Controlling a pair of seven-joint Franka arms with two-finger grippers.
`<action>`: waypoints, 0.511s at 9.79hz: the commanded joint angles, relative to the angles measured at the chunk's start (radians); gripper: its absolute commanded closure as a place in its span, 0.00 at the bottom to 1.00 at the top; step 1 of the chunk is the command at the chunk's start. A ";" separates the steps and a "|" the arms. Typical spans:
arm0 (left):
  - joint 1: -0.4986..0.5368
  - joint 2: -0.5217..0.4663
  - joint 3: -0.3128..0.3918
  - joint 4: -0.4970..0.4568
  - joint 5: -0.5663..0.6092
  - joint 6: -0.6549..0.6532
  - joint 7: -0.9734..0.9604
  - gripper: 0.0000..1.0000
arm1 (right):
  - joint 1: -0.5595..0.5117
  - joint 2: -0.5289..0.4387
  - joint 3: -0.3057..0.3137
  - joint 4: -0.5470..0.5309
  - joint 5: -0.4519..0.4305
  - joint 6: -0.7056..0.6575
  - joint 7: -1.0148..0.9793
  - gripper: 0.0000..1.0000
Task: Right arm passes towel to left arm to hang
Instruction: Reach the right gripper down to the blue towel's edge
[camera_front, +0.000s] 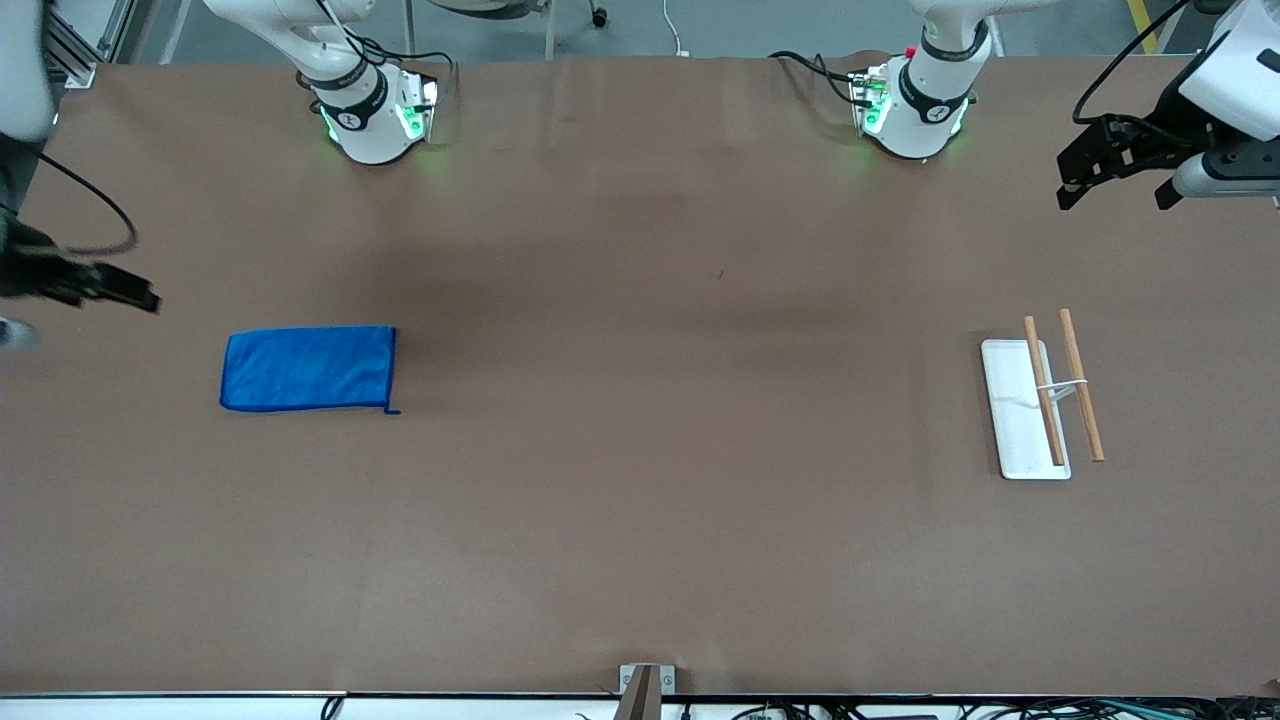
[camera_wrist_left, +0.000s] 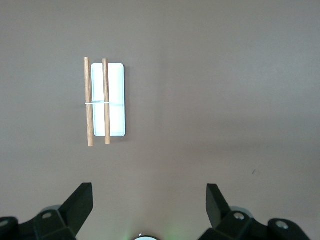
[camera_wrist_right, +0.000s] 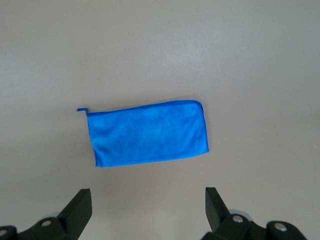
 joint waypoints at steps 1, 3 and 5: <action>0.006 0.020 -0.006 -0.004 0.009 -0.013 0.023 0.00 | 0.002 -0.032 0.002 -0.247 -0.008 0.255 -0.020 0.00; 0.003 0.028 -0.006 -0.004 0.009 -0.015 0.022 0.00 | 0.003 0.030 0.002 -0.439 -0.016 0.571 -0.023 0.00; 0.003 0.033 -0.006 -0.004 0.009 -0.015 0.022 0.00 | 0.003 0.165 0.002 -0.505 -0.017 0.820 -0.023 0.02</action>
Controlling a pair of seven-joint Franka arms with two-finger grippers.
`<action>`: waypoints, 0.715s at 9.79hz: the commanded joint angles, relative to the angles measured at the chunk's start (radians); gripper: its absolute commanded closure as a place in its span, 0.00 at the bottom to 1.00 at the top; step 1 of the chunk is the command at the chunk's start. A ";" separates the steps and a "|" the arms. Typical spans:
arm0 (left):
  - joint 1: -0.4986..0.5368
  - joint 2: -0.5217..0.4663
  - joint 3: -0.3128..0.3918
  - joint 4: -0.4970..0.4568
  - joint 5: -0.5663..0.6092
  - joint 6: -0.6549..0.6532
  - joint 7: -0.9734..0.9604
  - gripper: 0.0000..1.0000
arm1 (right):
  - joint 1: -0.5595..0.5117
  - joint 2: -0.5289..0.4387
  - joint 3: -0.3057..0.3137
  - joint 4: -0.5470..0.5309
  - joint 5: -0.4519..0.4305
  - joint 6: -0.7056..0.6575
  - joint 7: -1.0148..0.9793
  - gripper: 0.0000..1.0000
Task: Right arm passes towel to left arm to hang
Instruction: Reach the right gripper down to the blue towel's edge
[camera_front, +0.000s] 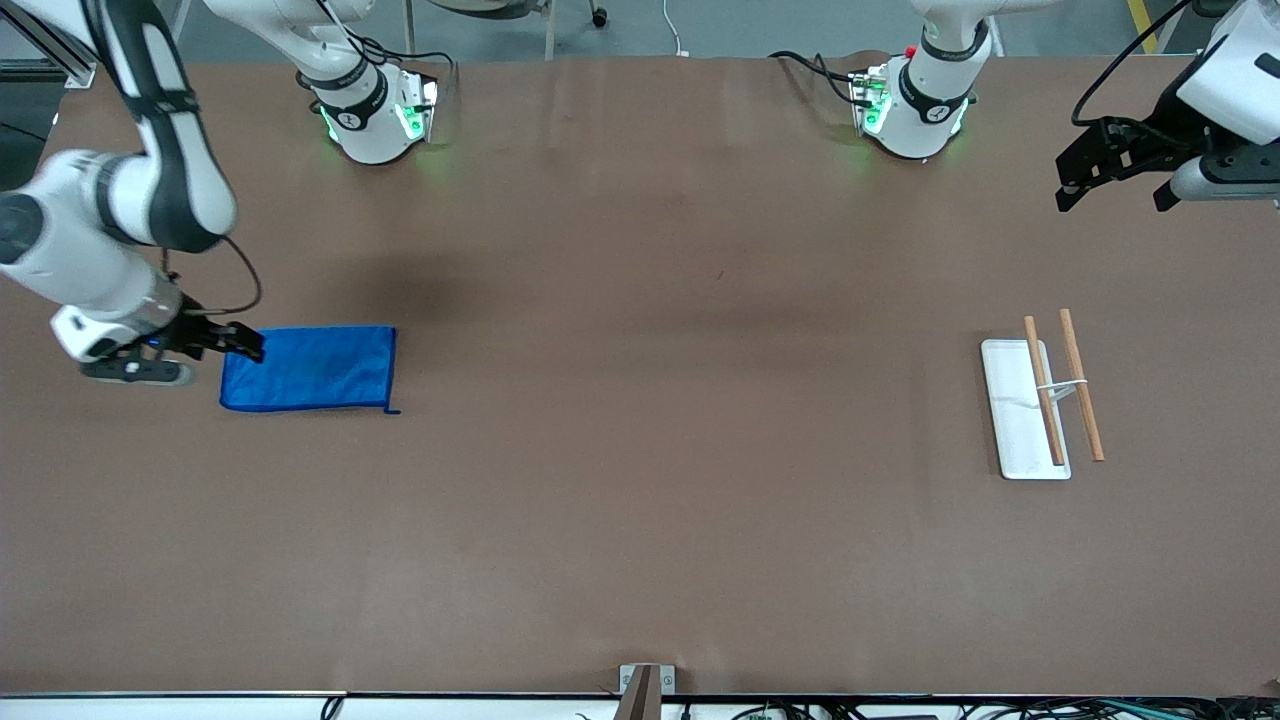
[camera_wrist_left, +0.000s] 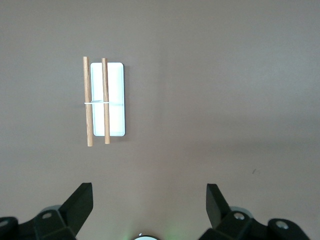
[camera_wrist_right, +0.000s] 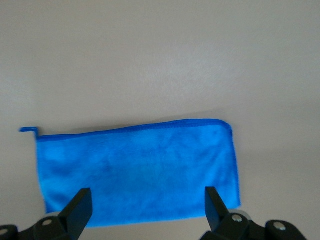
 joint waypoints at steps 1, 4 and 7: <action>0.004 0.023 -0.006 -0.004 0.011 -0.015 0.022 0.00 | -0.001 0.129 0.001 -0.044 -0.011 0.214 -0.009 0.03; 0.000 0.027 -0.006 -0.004 0.011 -0.013 0.020 0.00 | -0.007 0.195 0.002 -0.075 -0.009 0.291 -0.088 0.12; 0.002 0.025 -0.006 -0.004 0.009 -0.015 0.022 0.00 | -0.007 0.197 0.004 -0.107 -0.009 0.290 -0.084 0.49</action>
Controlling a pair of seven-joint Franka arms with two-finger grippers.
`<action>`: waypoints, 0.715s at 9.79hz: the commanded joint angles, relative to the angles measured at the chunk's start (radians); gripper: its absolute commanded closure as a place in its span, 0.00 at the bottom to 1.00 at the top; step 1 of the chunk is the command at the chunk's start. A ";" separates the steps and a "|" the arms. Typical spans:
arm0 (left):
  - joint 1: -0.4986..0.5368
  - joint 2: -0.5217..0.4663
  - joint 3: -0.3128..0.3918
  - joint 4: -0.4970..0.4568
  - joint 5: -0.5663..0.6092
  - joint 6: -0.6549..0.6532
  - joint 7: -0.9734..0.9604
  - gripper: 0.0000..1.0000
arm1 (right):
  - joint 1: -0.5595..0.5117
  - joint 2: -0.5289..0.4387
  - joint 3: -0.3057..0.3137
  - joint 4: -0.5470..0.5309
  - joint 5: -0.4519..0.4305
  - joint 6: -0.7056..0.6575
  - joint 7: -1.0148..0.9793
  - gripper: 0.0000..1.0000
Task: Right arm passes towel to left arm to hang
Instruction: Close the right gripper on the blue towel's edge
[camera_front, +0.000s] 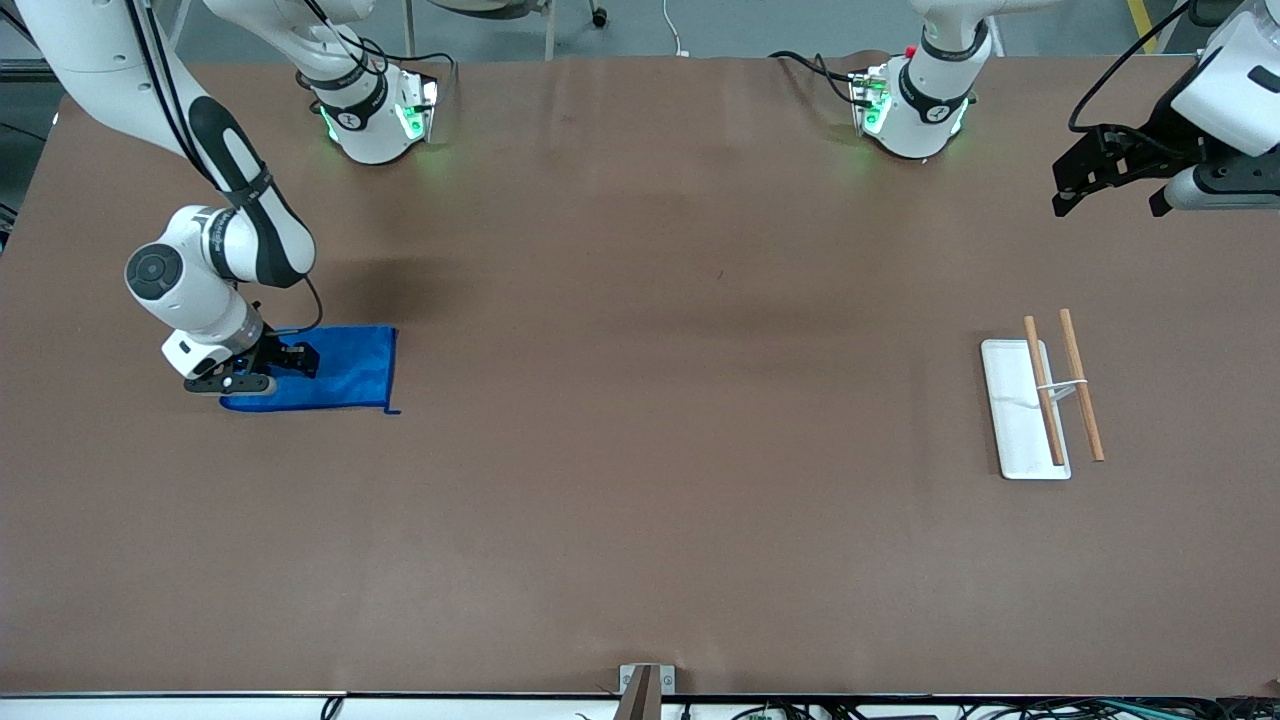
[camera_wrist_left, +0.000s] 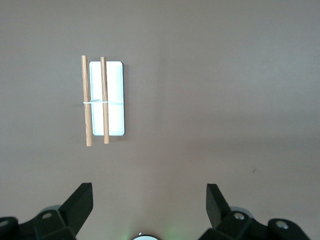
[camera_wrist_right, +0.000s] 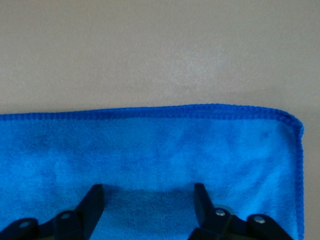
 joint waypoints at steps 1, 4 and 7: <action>0.003 0.020 -0.006 -0.003 0.011 -0.013 0.020 0.00 | -0.008 -0.022 0.005 -0.033 0.003 0.006 -0.004 0.84; 0.000 0.020 -0.006 -0.003 0.009 -0.013 0.020 0.00 | 0.000 -0.027 0.005 -0.020 0.014 -0.008 0.025 1.00; 0.000 0.020 -0.006 -0.003 0.009 -0.013 0.020 0.00 | 0.009 -0.131 0.013 0.125 0.012 -0.356 0.039 1.00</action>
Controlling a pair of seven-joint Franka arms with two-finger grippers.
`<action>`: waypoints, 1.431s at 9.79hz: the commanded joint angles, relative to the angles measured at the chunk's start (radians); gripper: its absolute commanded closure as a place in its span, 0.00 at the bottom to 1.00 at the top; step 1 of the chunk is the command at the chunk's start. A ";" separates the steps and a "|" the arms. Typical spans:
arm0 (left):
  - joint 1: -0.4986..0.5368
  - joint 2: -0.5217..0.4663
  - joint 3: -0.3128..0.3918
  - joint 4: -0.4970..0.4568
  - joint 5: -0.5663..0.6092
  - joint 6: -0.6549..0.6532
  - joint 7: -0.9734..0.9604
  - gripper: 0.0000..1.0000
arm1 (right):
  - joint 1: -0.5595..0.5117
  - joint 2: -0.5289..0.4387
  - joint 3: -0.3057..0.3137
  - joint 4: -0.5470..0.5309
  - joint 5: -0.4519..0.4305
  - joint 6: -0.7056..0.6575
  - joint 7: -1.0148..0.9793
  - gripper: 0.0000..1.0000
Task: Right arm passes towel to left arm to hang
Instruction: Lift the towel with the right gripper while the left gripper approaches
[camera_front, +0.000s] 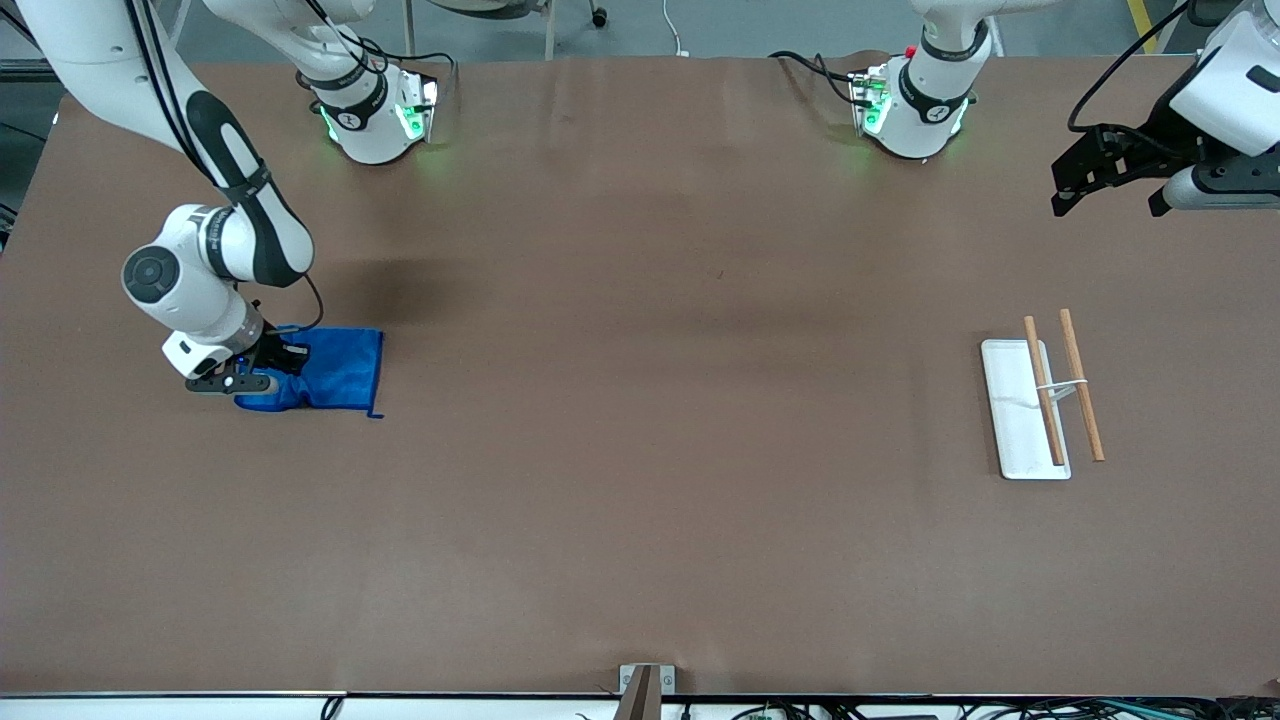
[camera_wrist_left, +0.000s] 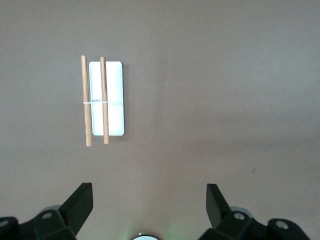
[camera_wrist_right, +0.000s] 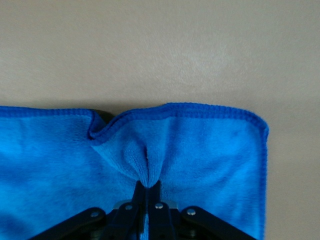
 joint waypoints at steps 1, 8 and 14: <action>0.001 0.020 -0.005 -0.003 0.011 -0.013 0.020 0.00 | 0.004 -0.119 0.006 0.135 0.010 -0.297 0.019 1.00; 0.012 0.063 -0.005 -0.005 -0.249 -0.013 0.022 0.00 | 0.012 -0.164 0.271 0.515 0.421 -0.662 0.193 1.00; -0.023 0.339 -0.007 -0.006 -0.861 0.063 0.077 0.00 | 0.026 -0.158 0.622 0.515 0.869 -0.251 0.441 1.00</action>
